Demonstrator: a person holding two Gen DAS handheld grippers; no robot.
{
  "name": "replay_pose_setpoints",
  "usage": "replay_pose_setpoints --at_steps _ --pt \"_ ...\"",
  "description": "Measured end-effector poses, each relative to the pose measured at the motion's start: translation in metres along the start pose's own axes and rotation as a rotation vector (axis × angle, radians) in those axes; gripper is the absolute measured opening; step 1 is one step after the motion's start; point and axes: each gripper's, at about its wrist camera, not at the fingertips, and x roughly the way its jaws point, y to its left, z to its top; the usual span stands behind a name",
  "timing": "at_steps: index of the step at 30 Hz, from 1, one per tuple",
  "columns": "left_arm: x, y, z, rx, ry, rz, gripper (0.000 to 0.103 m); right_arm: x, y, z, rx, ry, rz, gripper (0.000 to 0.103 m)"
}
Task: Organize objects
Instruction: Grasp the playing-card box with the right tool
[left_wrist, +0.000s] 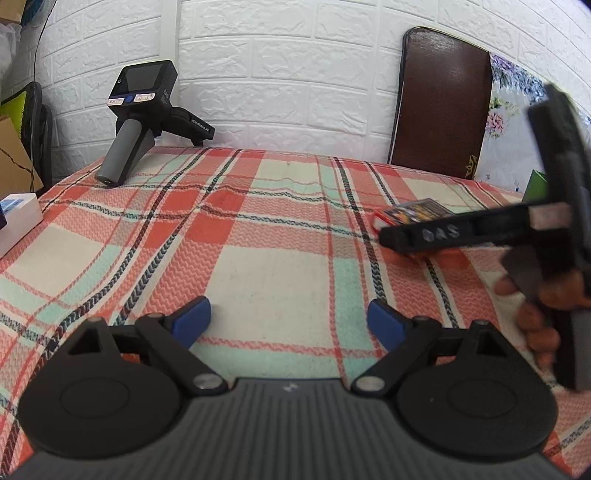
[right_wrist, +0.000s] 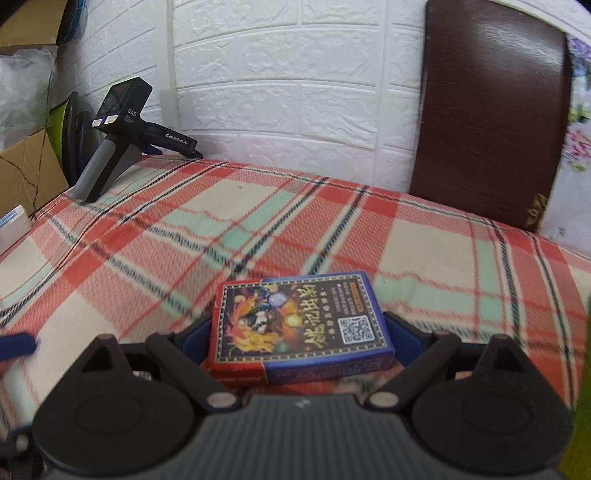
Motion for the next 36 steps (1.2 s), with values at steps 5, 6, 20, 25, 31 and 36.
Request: replay_pose_setpoints --at_steps 5,6,20,25,31,36 --pt "0.0 -0.002 0.0 0.021 0.006 0.014 0.094 -0.036 -0.003 -0.03 0.017 -0.009 -0.023 0.095" --pt "0.0 -0.003 -0.001 0.027 0.007 0.019 0.094 -0.044 -0.004 -0.036 0.021 -0.01 -0.028 0.095" --pt "-0.013 -0.01 -0.008 0.059 0.013 0.061 0.094 -0.142 0.017 -0.117 0.092 -0.026 -0.098 0.095" --pt "-0.021 -0.013 -0.013 0.07 0.019 0.066 0.095 -0.172 0.026 -0.14 0.095 -0.029 -0.054 0.103" --pt "-0.03 -0.016 -0.019 0.079 0.026 0.071 0.095 -0.193 0.026 -0.155 0.061 -0.016 -0.01 0.103" --pt "-0.036 -0.018 -0.022 0.079 0.032 0.082 0.095 -0.197 0.023 -0.16 0.048 -0.016 -0.01 0.103"
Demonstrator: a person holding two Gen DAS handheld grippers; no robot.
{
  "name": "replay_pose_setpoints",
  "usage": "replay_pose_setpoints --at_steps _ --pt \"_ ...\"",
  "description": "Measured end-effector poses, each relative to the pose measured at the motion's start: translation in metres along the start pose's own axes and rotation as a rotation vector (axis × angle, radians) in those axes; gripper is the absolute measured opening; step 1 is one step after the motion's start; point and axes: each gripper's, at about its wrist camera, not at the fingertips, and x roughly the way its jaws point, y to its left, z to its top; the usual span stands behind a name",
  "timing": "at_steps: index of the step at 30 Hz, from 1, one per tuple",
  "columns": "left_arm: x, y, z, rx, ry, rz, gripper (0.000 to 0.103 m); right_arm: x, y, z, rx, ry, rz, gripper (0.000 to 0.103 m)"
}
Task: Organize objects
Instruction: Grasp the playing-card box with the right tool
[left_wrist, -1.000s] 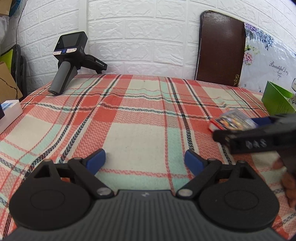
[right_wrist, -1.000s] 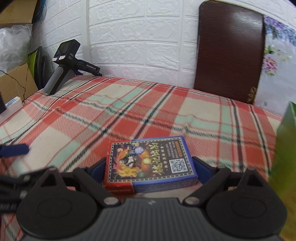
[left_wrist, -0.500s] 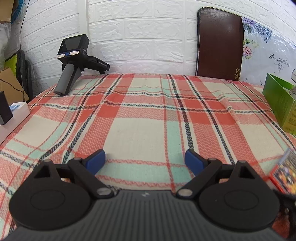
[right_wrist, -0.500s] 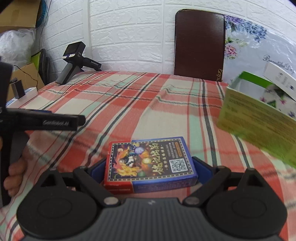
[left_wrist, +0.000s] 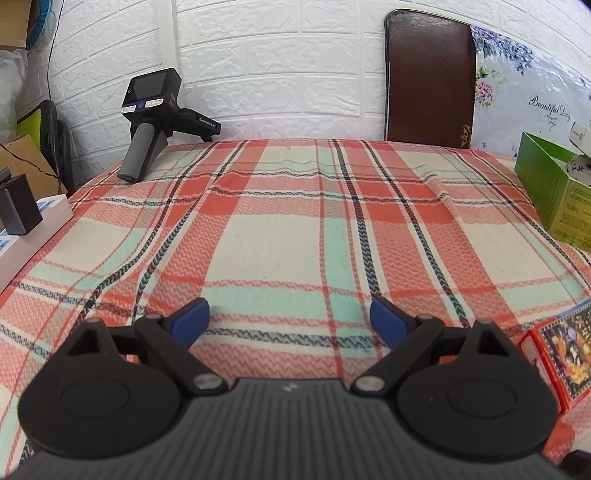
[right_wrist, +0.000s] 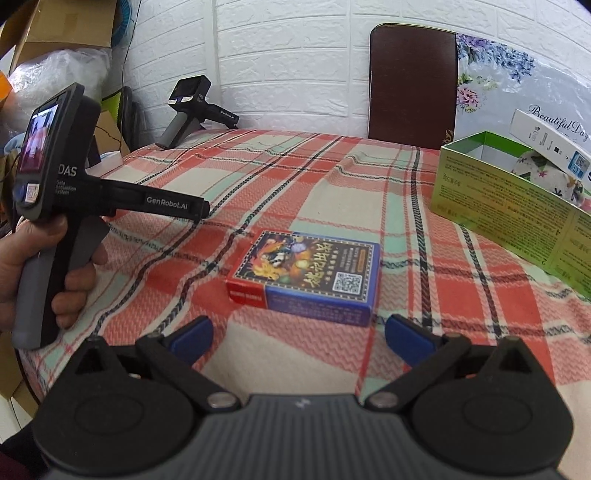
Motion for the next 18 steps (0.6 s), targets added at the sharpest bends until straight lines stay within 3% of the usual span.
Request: replay_pose_setpoints --at_steps 10,18 --pt "-0.027 0.002 -0.013 -0.025 0.058 -0.047 0.096 -0.009 -0.015 -0.009 0.013 -0.008 -0.014 0.103" --pt "-0.055 -0.022 -0.015 -0.06 0.131 -0.358 0.091 -0.009 -0.021 -0.008 0.018 -0.013 -0.021 0.103"
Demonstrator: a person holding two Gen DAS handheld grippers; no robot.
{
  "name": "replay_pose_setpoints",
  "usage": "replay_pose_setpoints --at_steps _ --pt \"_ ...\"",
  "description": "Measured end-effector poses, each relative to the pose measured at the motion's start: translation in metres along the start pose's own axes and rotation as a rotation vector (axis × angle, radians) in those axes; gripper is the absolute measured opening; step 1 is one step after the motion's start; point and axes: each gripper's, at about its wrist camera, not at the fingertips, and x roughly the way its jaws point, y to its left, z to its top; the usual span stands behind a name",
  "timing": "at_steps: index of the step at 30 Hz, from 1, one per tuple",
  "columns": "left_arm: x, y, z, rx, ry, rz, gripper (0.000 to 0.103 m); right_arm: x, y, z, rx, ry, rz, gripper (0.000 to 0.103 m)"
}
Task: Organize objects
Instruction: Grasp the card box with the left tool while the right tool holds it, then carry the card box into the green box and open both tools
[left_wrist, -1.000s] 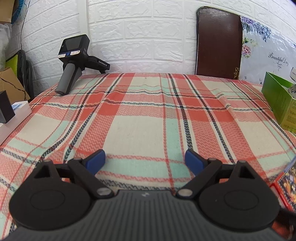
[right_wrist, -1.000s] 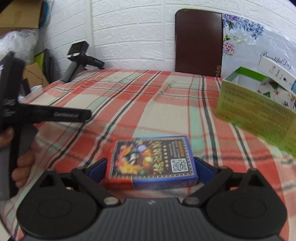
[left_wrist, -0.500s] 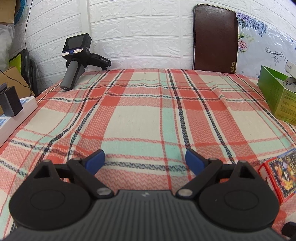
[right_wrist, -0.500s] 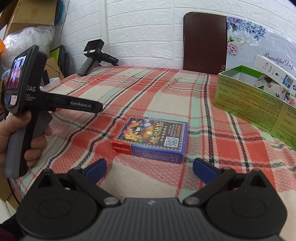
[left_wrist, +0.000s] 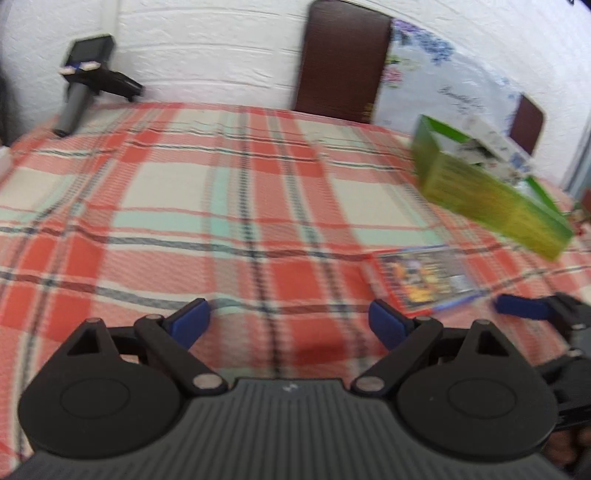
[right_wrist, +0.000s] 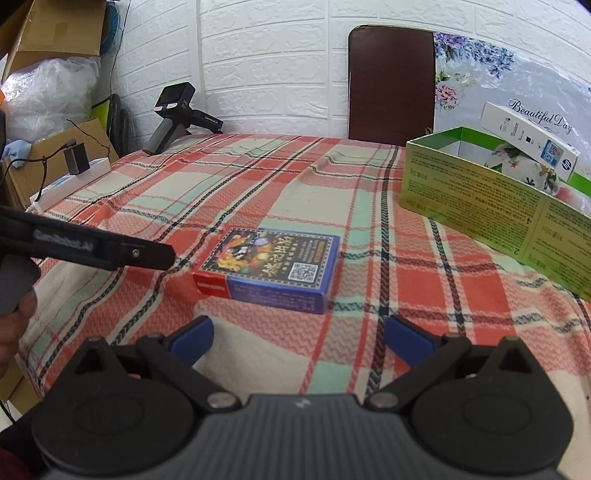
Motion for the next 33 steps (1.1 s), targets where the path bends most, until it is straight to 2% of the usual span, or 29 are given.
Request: replay_pose_setpoints --at_steps 4,8,11,13,15,17,18,20,22,25,30,33 --pt "0.011 -0.007 0.016 -0.095 0.052 -0.138 0.089 0.004 -0.001 0.004 -0.008 0.005 0.003 0.102" --pt "0.028 -0.018 0.024 -0.108 0.105 -0.225 0.071 0.009 -0.001 0.008 -0.02 0.017 0.006 0.099" --pt "0.039 -0.029 0.023 -0.081 0.137 -0.23 0.067 0.014 0.001 0.012 -0.05 0.027 0.015 0.097" --pt "0.04 -0.037 0.022 -0.044 0.138 -0.235 0.059 0.017 0.002 0.014 -0.053 0.033 0.035 0.095" --pt "0.041 -0.045 0.02 -0.011 0.148 -0.238 0.055 0.018 0.004 0.016 -0.059 0.031 0.058 0.087" --pt "0.04 -0.054 0.02 0.031 0.144 -0.205 0.055 0.017 0.007 0.015 -0.06 0.026 0.047 0.084" --pt "0.04 -0.057 0.023 0.036 0.143 -0.193 0.055 0.016 0.006 0.015 -0.05 0.018 0.044 0.082" --pt "0.038 -0.06 0.031 0.025 0.135 -0.194 0.055 0.01 0.001 0.014 -0.019 0.004 0.034 0.072" --pt "0.033 -0.068 0.044 0.021 0.113 -0.23 0.055 0.001 -0.009 0.014 0.006 -0.018 0.006 0.066" --pt "0.026 -0.104 0.067 0.089 0.058 -0.29 0.055 -0.012 -0.033 0.018 0.07 -0.058 -0.057 0.059" --pt "0.026 -0.179 0.102 0.234 -0.02 -0.387 0.055 -0.048 -0.086 0.033 0.168 -0.188 -0.206 0.059" --pt "0.038 -0.218 0.116 0.287 -0.028 -0.43 0.056 -0.069 -0.122 0.044 0.201 -0.256 -0.293 0.059"
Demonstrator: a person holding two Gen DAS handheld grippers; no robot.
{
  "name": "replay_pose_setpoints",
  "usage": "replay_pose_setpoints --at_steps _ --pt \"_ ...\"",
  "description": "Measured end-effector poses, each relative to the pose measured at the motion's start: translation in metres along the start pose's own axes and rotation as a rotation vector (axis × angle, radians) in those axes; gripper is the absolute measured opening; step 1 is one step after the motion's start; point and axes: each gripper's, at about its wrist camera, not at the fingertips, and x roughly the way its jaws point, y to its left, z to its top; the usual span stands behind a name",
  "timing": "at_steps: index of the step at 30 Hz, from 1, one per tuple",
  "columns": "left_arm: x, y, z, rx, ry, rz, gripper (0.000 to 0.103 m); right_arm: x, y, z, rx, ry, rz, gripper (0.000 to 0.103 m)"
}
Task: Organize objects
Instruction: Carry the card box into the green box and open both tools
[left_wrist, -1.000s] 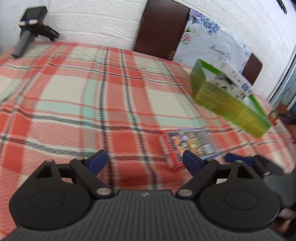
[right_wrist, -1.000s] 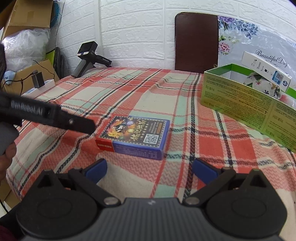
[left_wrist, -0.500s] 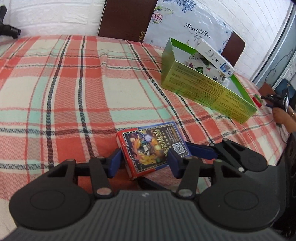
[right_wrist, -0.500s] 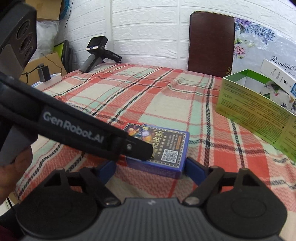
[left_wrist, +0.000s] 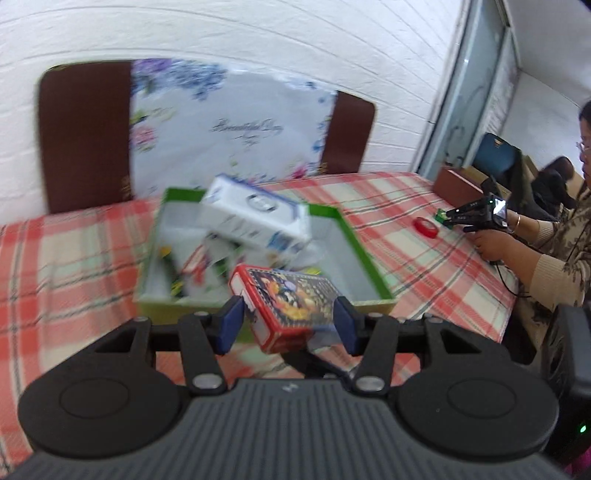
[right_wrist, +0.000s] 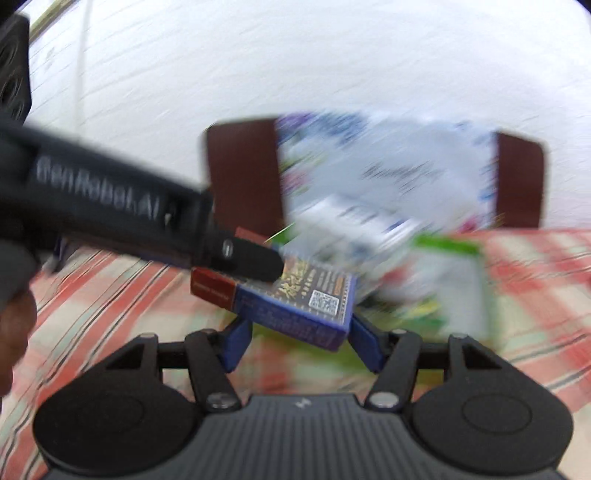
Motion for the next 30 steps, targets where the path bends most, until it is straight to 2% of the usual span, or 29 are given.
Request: replay_pose_setpoints --at_steps 6,10,12,14,17,21,25,30 --pt "0.056 -0.032 0.023 0.047 0.009 -0.049 0.056 0.018 -0.058 0.017 0.024 -0.005 -0.114 0.059" --pt "0.088 -0.032 0.026 0.042 0.041 -0.047 0.056 0.046 -0.084 0.013 0.043 0.024 -0.142 0.059" --pt "0.1 -0.031 0.026 0.049 0.054 -0.024 0.056 0.059 -0.088 0.009 0.029 0.039 -0.164 0.06" --pt "0.104 -0.029 0.026 0.057 0.062 0.025 0.058 0.069 -0.089 0.006 0.005 0.05 -0.217 0.076" --pt "0.097 -0.024 0.027 0.061 0.066 0.059 0.059 0.069 -0.09 0.001 0.037 0.041 -0.213 0.077" --pt "0.075 -0.025 0.025 0.105 0.049 0.124 0.067 0.052 -0.084 -0.003 0.085 0.031 -0.208 0.079" --pt "0.049 -0.022 0.022 0.118 0.038 0.165 0.071 0.031 -0.078 -0.006 0.139 0.035 -0.189 0.08" --pt "0.018 -0.013 0.015 0.12 0.024 0.24 0.078 0.004 -0.054 -0.002 0.119 0.008 -0.163 0.08"
